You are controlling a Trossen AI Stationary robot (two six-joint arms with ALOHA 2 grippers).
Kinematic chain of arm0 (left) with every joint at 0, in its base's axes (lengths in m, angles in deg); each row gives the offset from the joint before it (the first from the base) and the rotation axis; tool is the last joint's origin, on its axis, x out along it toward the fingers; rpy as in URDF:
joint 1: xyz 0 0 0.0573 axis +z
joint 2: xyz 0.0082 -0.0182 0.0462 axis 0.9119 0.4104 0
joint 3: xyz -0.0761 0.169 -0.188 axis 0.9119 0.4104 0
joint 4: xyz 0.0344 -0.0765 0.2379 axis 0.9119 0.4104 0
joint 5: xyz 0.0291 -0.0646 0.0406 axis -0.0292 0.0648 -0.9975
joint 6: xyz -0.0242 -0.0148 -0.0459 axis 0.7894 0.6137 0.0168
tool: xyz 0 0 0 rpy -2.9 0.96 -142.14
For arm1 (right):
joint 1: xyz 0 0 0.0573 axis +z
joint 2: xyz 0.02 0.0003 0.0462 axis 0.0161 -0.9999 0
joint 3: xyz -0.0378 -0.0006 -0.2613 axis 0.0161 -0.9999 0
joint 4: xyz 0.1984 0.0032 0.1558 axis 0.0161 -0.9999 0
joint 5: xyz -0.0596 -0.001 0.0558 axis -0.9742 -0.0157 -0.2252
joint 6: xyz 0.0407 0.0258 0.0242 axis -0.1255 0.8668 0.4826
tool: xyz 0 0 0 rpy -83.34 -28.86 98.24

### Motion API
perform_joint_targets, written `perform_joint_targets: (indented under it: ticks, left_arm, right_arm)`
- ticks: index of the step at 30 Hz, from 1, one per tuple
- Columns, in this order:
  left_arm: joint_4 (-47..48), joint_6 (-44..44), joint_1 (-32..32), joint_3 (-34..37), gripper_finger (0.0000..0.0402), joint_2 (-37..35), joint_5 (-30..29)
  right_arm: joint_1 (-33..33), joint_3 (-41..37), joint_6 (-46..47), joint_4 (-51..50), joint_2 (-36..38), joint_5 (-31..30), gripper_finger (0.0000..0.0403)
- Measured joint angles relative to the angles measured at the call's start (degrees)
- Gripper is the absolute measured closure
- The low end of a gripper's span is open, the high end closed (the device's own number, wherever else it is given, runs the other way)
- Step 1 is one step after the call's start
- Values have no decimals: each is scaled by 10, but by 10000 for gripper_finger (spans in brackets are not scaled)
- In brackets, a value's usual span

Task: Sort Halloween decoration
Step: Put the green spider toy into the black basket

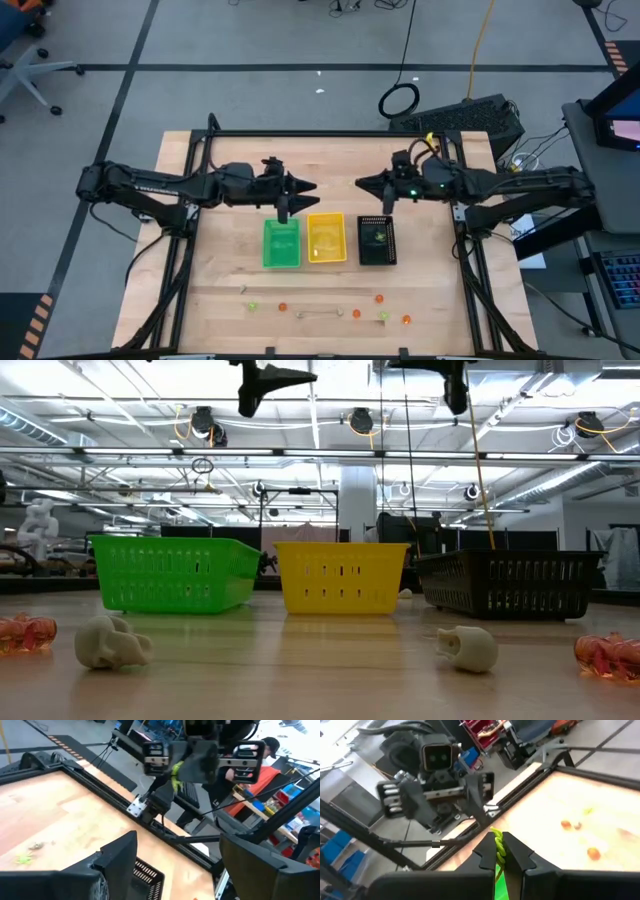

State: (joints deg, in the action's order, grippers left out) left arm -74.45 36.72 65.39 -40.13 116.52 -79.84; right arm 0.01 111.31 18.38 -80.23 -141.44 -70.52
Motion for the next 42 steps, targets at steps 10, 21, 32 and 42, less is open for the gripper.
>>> perform_joint_targets:
  ticks: [10,21,32,42]
  left_arm:
    - [93,0,0,0,119,-32,1]
    - [109,1,-8,0,119,-38,3]
    - [151,1,-9,0,119,-37,3]
    - [175,1,-23,-1,119,-37,3]
  right_arm:
    - [46,0,39,-139,40,1,403]
    - [79,0,101,-262,14,45,403]
    - [78,0,166,-326,-42,45,403]
    - [78,0,185,-344,-106,89,403]
